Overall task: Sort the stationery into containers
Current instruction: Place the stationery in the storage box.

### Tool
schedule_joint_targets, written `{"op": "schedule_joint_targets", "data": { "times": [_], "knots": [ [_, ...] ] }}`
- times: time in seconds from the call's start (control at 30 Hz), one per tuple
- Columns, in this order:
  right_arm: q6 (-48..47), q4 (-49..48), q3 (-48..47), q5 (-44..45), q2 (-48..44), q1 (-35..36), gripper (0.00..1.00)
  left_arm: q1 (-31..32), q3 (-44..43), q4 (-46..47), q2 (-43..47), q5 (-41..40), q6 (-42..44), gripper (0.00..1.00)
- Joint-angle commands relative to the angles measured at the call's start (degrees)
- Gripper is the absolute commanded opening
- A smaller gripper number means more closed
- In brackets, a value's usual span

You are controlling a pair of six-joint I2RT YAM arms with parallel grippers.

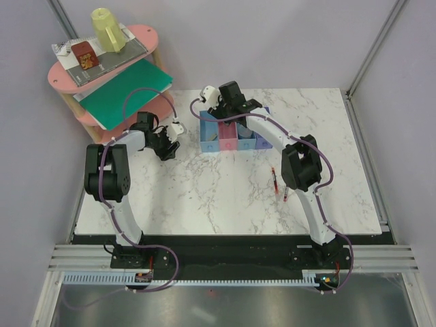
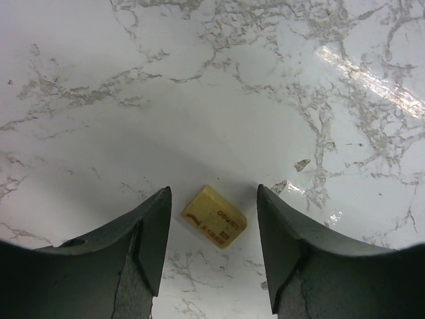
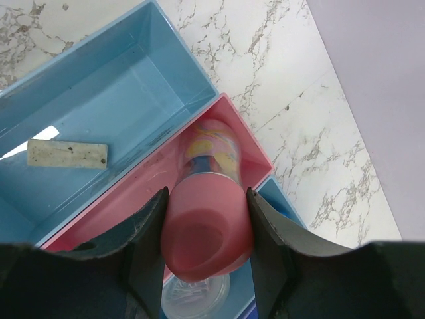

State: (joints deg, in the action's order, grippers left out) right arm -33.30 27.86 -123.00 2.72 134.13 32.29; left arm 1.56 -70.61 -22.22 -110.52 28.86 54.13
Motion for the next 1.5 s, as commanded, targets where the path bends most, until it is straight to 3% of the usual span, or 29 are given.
{"op": "schedule_joint_targets", "data": {
  "times": [0.0,0.1,0.17,0.23,0.37,0.47,0.53,0.63,0.67,0.77,1.07,1.47],
  "knots": [
    [-1.59,-3.86,-3.91,1.85,-0.97,-0.21,0.52,-0.42,-1.81,1.39,-1.28,-1.52,0.45,0.59],
    [-1.33,-4.21,-4.26,2.02,-0.97,-0.21,0.54,-0.42,-1.38,1.74,-1.37,-2.58,0.54,0.53],
    [-1.33,-4.56,-4.35,2.11,-1.15,-0.13,0.64,-0.33,-0.85,1.65,-1.1,-2.84,0.63,0.49],
    [-1.24,-5.0,-4.44,2.29,-1.41,-0.13,0.66,-0.42,-0.15,1.65,-0.67,-2.85,0.72,0.41],
    [-0.89,-5.09,-4.35,2.29,-2.2,-0.13,0.69,-0.42,1.26,1.39,0.74,-2.76,0.8,0.3],
    [-0.63,-5.18,-3.92,2.46,-3.17,-0.21,0.71,-0.42,2.23,0.86,2.23,-2.5,0.63,0.17],
    [-0.45,-5.09,-3.56,2.55,-3.95,-0.13,0.72,-0.42,2.93,0.51,3.02,-2.32,0.28,0.14],
    [-0.45,-5.36,-2.42,2.64,-5.1,-0.13,0.73,-0.33,3.37,-0.63,4.35,-2.14,0.28,0.21],
    [-0.45,-5.27,-2.07,2.55,-5.28,-0.21,0.73,-0.33,3.46,-0.81,4.43,-2.23,0.28,0.37],
    [-0.45,-5.45,-1.28,2.47,-5.98,-0.21,0.73,-0.33,3.64,-1.34,4.44,-2.32,0.19,0.64],
    [-0.19,-5.62,0.04,2.11,-7.21,-0.13,0.73,-0.24,2.41,0.15,3.29,-4.68,-4.2,0.68],
    [0.16,-5.8,2.41,2.02,-9.67,-0.21,0.73,-0.42,5.74,0.42,4.26,-9.79,-6.31,0.64]
  ]
}}
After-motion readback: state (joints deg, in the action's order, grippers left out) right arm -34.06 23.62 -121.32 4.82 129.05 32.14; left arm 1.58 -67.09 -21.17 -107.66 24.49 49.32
